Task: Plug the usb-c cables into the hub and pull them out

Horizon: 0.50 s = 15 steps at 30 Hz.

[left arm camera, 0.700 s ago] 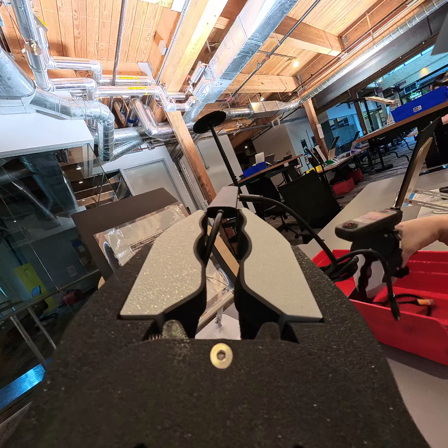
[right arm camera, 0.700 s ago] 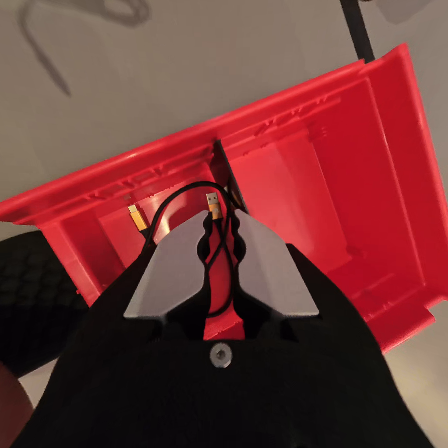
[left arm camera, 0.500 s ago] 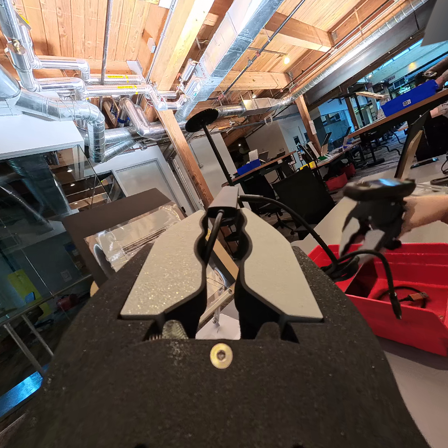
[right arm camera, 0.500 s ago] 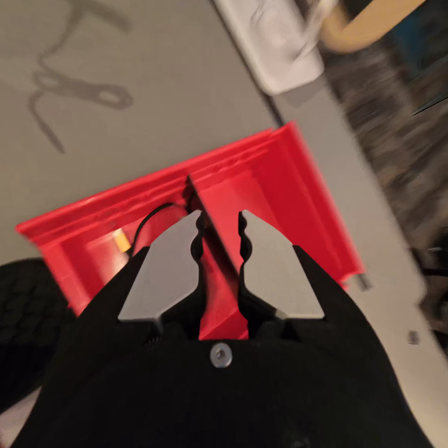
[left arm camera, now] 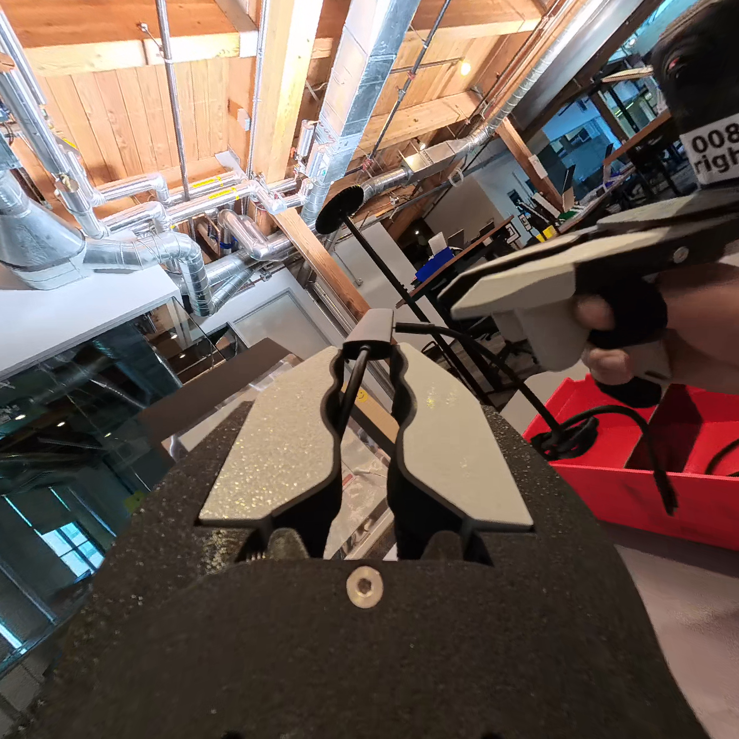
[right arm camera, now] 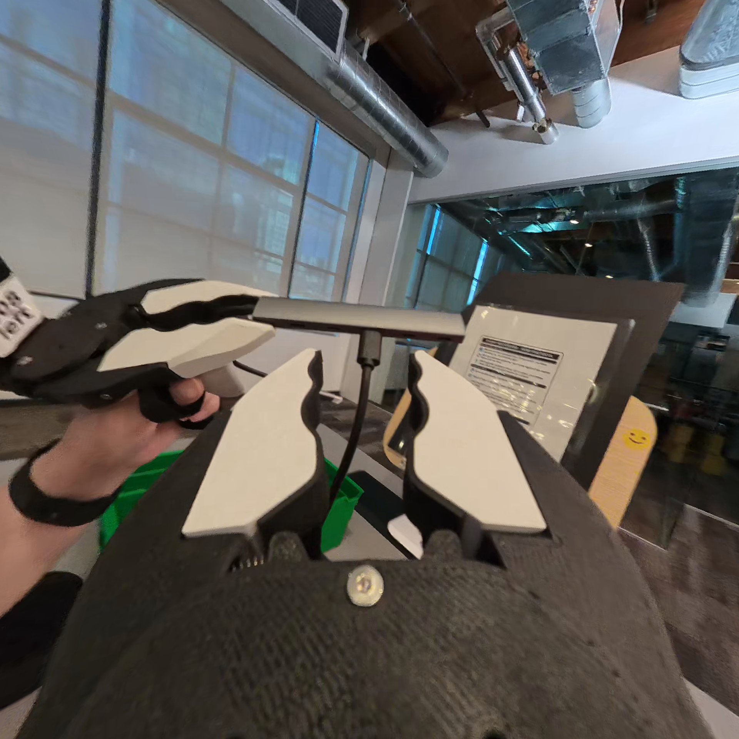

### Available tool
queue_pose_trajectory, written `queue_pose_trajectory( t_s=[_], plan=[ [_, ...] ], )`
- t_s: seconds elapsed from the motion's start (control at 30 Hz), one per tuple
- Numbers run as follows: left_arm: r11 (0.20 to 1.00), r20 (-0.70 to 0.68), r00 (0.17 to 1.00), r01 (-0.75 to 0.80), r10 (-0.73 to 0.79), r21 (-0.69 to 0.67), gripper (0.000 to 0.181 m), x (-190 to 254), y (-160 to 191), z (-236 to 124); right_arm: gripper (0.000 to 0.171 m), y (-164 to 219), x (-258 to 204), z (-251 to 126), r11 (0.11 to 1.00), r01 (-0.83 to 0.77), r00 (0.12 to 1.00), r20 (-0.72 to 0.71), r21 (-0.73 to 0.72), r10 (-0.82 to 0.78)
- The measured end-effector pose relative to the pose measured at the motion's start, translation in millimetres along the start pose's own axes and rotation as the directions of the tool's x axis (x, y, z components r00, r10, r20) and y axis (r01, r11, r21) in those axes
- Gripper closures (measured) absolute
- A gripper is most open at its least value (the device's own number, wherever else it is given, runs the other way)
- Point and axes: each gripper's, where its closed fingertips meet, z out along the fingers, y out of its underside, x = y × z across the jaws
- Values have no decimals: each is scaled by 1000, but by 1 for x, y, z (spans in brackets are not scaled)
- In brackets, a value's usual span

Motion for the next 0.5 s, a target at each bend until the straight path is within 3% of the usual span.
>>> queue_pose_trajectory(
  t_s=[0.2,0.3,0.5],
  plan=[
    [1000,-43,999,-7,8,10,160,20,-1,6,137,17,9,5,998,41,994,-100,-38,-45],
    [1000,-50,998,-21,22,8,160,25,-1,8,156,15,12,1,999,27,995,-99,-30,-30],
    [999,-48,998,-40,41,26,160,29,-2,9,157,16,13,0,997,51,993,-100,-57,-56]
  ],
)
